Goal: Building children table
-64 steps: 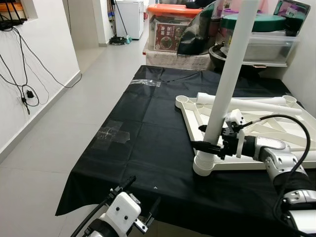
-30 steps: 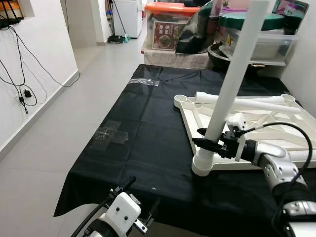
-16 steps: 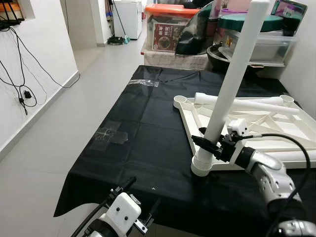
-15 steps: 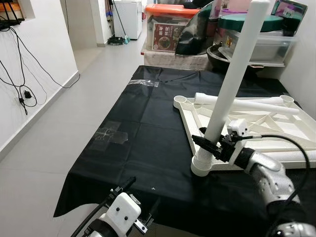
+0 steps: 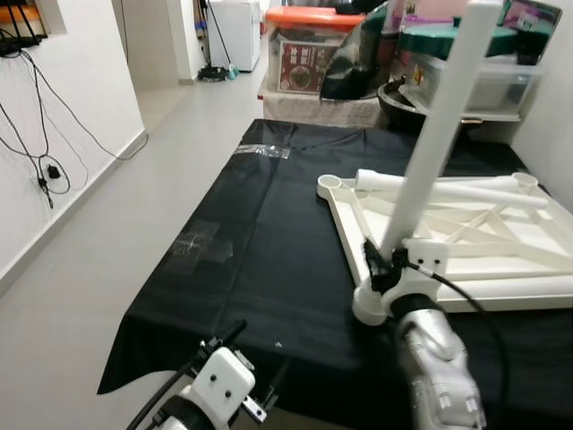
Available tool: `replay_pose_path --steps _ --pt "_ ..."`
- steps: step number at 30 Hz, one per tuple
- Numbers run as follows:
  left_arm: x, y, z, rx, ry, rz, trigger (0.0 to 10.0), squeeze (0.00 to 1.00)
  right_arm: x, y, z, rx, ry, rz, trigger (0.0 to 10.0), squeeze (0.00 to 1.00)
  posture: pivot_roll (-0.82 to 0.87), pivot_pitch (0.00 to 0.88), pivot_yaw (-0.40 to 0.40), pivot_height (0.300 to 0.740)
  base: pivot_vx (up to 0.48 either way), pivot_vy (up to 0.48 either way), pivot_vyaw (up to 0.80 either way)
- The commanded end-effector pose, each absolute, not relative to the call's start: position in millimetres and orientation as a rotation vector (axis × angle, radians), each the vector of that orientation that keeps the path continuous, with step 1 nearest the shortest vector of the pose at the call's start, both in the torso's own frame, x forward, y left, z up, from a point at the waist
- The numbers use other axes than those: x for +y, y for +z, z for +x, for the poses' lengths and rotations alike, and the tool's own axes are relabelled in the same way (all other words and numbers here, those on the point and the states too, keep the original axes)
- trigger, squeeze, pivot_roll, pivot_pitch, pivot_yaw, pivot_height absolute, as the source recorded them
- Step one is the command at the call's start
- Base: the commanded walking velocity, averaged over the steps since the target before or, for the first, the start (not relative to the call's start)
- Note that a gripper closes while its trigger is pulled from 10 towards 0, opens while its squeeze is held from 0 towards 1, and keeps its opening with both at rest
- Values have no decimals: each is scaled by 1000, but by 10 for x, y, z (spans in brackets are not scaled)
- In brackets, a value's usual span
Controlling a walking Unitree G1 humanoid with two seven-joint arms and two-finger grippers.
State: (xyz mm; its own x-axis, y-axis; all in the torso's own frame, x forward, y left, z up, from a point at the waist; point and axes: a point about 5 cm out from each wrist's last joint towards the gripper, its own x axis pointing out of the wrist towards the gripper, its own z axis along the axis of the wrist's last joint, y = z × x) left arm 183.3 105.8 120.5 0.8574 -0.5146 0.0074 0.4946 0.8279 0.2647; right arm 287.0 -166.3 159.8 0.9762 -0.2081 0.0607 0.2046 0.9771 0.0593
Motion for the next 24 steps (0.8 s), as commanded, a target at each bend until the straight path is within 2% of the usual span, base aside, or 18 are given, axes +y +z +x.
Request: replay_pose_path --steps 1,3,6,10,11,12,13,14,15,19,20,24 --pt "1070 1148 1826 -50 -547 271 10000 0 -1522 1526 2748 -27 -318 184 0 0 102 42 -41 740 0 0 0" --pt "1065 1144 1835 -49 -548 272 10000 0 -1196 1475 2707 40 -362 275 0 0 112 42 -39 740 0 0 0" --pt "1060 1142 1833 -49 -550 273 10000 0 -1055 1472 2668 68 -352 312 0 0 113 43 -44 740 0 0 0" --pt "1062 1141 1834 -49 -549 271 10000 0 -1034 1471 2662 76 -324 314 0 0 106 44 -44 740 0 0 0" --pt "1062 1139 1835 -48 -550 271 10000 0 -1019 1479 2670 77 -281 296 2784 0 105 43 -44 740 0 0 0" --pt "1062 1139 1835 -48 -550 271 10000 0 -1019 1479 2670 77 -281 296 2784 0 105 43 -44 740 0 0 0" --pt "1061 1138 1837 -48 -551 270 10000 0 -1007 1475 2671 90 -260 292 7843 0 105 43 -44 740 0 0 0" --pt "1061 1138 1837 -48 -551 270 10000 0 -1007 1475 2671 90 -260 292 7843 0 105 43 -44 740 0 0 0" --pt "1061 1137 1839 -48 -552 270 10000 0 -994 1469 2679 103 -222 281 10000 0 105 43 -43 740 0 0 0" --pt "1059 1134 1844 -48 -553 272 10000 0 -1022 1494 2680 100 -191 251 10000 0 105 41 -43 740 0 0 0" --pt "1059 1132 1845 -48 -554 273 10000 0 -1059 1501 2681 89 -189 240 10000 1000 104 39 -41 740 0 0 0" --pt "1059 1129 1849 -48 -554 273 10000 0 -1111 1507 2689 80 -190 222 10000 1000 102 37 -43 740 0 0 0"
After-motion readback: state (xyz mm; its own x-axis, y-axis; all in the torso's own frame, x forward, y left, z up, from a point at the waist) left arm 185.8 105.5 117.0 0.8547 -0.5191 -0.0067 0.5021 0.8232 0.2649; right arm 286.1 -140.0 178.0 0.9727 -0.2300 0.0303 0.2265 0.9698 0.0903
